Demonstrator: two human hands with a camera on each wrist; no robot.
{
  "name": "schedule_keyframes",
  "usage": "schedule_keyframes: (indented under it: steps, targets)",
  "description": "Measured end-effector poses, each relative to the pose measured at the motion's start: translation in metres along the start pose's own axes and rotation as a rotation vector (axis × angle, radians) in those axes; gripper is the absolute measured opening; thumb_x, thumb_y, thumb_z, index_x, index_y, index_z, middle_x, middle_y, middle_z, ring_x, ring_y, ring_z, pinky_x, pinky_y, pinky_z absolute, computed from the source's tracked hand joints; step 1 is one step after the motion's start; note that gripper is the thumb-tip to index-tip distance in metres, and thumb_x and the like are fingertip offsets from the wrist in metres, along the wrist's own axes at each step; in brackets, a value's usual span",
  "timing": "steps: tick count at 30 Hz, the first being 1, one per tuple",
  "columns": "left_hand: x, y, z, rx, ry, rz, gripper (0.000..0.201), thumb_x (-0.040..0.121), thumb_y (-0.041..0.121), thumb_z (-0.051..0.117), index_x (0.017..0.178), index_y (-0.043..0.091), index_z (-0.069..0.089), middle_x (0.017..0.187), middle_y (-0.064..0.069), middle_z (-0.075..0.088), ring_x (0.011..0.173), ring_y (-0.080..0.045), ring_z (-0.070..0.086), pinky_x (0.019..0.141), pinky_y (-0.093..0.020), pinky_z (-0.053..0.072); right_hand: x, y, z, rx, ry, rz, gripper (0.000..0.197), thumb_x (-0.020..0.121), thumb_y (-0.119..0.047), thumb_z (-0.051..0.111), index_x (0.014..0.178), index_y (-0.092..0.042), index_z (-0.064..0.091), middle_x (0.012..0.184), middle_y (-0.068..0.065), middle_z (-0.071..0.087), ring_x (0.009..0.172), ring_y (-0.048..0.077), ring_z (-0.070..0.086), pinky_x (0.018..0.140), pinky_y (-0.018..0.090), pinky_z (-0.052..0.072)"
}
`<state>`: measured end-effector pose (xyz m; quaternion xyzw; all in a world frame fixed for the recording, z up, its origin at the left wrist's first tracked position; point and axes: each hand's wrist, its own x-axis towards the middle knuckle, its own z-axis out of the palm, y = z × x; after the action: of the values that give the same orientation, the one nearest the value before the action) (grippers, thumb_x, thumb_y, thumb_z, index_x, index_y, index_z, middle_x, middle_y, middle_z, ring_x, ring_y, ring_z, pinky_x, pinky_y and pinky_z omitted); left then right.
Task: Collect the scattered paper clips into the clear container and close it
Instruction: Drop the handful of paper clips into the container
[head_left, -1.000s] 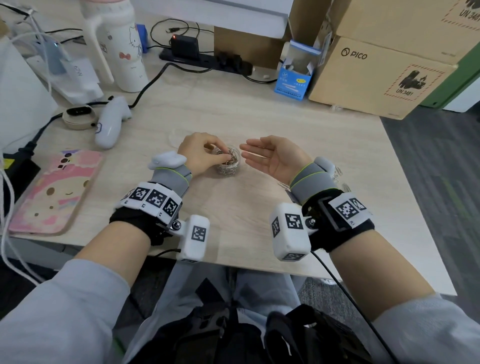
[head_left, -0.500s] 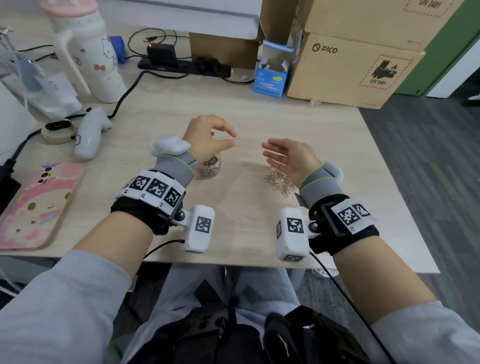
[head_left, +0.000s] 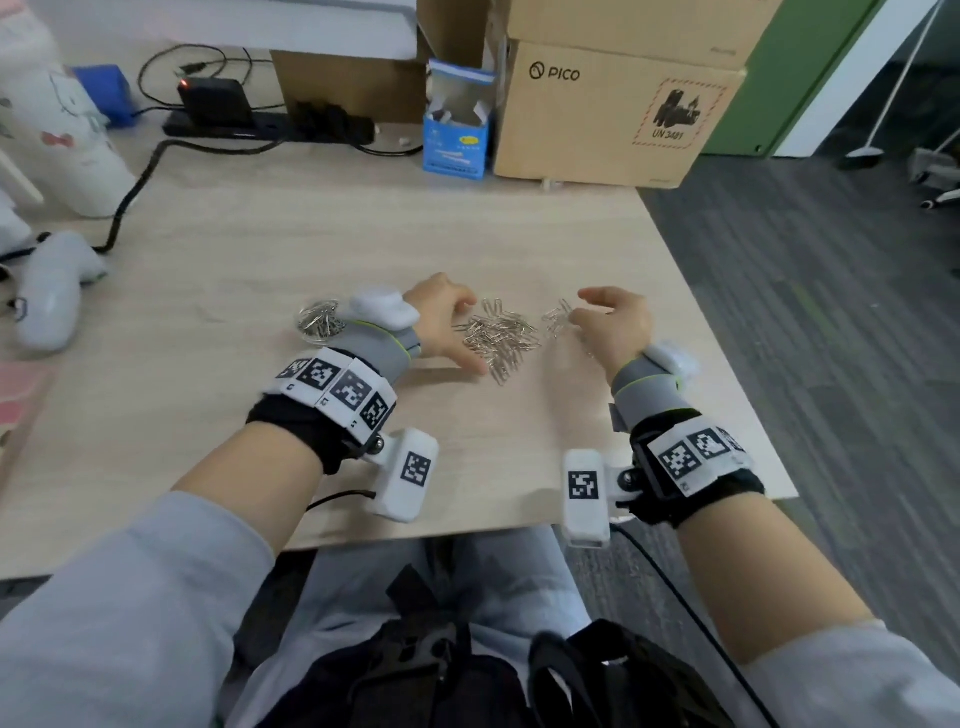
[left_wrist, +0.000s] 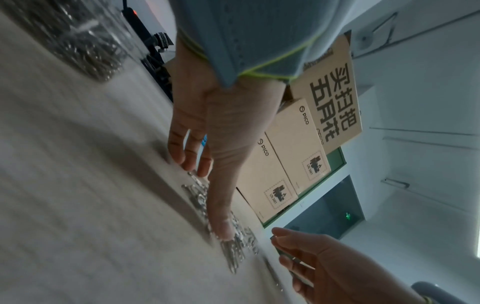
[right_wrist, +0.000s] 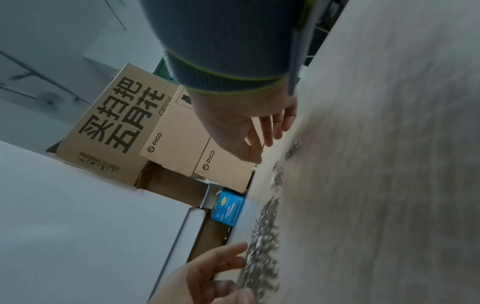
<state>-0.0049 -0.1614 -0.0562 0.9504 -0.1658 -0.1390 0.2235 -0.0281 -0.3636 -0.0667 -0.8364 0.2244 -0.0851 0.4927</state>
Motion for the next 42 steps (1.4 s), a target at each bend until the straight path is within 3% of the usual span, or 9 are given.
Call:
schedule_keyframes:
  steps: [4, 10, 14, 19, 23, 27, 33, 37, 42]
  targets:
    - [0.005, 0.000, 0.009, -0.053, 0.074, -0.034, 0.065, 0.050, 0.040, 0.088, 0.104, 0.014, 0.063, 0.095, -0.002, 0.056, 0.087, -0.020, 0.054, 0.080, -0.031, 0.045, 0.002, 0.008, -0.006, -0.142, -0.073, 0.015, 0.043, 0.080, -0.007, 0.062, 0.123, -0.012, 0.062, 0.114, 0.007, 0.062, 0.096, 0.019, 0.058, 0.079, 0.018, 0.041]
    - [0.015, 0.015, 0.019, -0.211, 0.121, -0.025, 0.044, 0.059, 0.024, 0.086, 0.098, 0.011, 0.068, 0.088, -0.003, 0.065, 0.076, -0.015, 0.056, 0.080, -0.030, 0.048, -0.001, 0.010, 0.003, -0.199, -0.179, -0.080, 0.031, 0.076, -0.002, 0.061, 0.102, -0.014, 0.074, 0.082, 0.002, 0.062, 0.079, 0.014, 0.057, 0.073, 0.026, 0.047]
    - [0.017, 0.023, 0.021, -0.230, 0.133, -0.018, 0.038, 0.062, 0.021, 0.084, 0.096, 0.012, 0.069, 0.083, 0.000, 0.063, 0.083, -0.022, 0.063, 0.077, -0.026, 0.046, -0.006, 0.005, 0.009, -0.195, -0.317, -0.120, 0.029, 0.075, -0.004, 0.066, 0.102, -0.011, 0.073, 0.082, 0.002, 0.064, 0.068, 0.012, 0.057, 0.074, 0.023, 0.049]
    - [0.016, 0.023, 0.017, -0.084, 0.112, 0.023, 0.086, 0.052, 0.050, 0.083, 0.128, 0.023, 0.052, 0.131, -0.004, 0.045, 0.122, -0.025, 0.037, 0.101, -0.035, 0.037, 0.000, 0.001, 0.002, -0.112, -0.176, -0.164, 0.032, 0.080, -0.002, 0.061, 0.111, -0.006, 0.069, 0.106, 0.010, 0.069, 0.087, 0.017, 0.063, 0.072, 0.015, 0.046]
    - [0.016, 0.026, 0.024, 0.024, 0.031, 0.009, 0.102, 0.045, 0.050, 0.086, 0.134, 0.020, 0.045, 0.134, -0.004, 0.040, 0.125, -0.027, 0.029, 0.105, -0.037, 0.036, 0.007, 0.005, 0.003, -0.275, -0.165, -0.177, 0.035, 0.087, -0.009, 0.054, 0.121, -0.011, 0.064, 0.121, 0.009, 0.065, 0.115, 0.022, 0.059, 0.085, 0.013, 0.038]
    - [0.020, 0.030, 0.027, -0.029, 0.062, 0.027, 0.090, 0.048, 0.046, 0.086, 0.126, 0.018, 0.053, 0.126, -0.005, 0.044, 0.119, -0.026, 0.038, 0.098, -0.032, 0.036, 0.002, 0.007, 0.011, -0.239, -0.273, -0.256, 0.028, 0.087, -0.005, 0.052, 0.108, -0.008, 0.072, 0.107, 0.013, 0.071, 0.092, 0.017, 0.062, 0.083, 0.021, 0.045]
    - [0.028, 0.033, 0.029, -0.124, 0.129, 0.035, 0.046, 0.060, 0.034, 0.083, 0.101, 0.022, 0.068, 0.102, -0.003, 0.057, 0.097, -0.022, 0.056, 0.074, -0.025, 0.035, -0.004, 0.008, 0.010, 0.025, -0.395, -0.097, 0.028, 0.083, 0.005, 0.054, 0.105, -0.001, 0.071, 0.104, 0.016, 0.070, 0.090, 0.018, 0.061, 0.089, 0.032, 0.051]
    - [0.031, 0.032, 0.029, -0.175, 0.192, -0.003, 0.032, 0.067, 0.029, 0.080, 0.096, 0.019, 0.071, 0.091, 0.000, 0.062, 0.084, -0.014, 0.054, 0.071, -0.022, 0.035, -0.005, 0.007, 0.007, 0.472, -0.397, 0.131, 0.035, 0.085, 0.018, 0.036, 0.112, 0.014, 0.058, 0.094, 0.019, 0.062, 0.078, 0.018, 0.062, 0.073, 0.016, 0.053]
    - [0.037, 0.029, 0.026, -0.216, 0.176, -0.018, 0.027, 0.064, 0.027, 0.082, 0.088, 0.021, 0.074, 0.081, -0.002, 0.065, 0.079, -0.018, 0.059, 0.073, -0.025, 0.045, -0.001, 0.011, 0.003, 0.769, -0.411, 0.319, 0.030, 0.091, 0.010, 0.030, 0.089, 0.005, 0.060, 0.091, 0.016, 0.065, 0.084, 0.021, 0.067, 0.076, 0.020, 0.056]
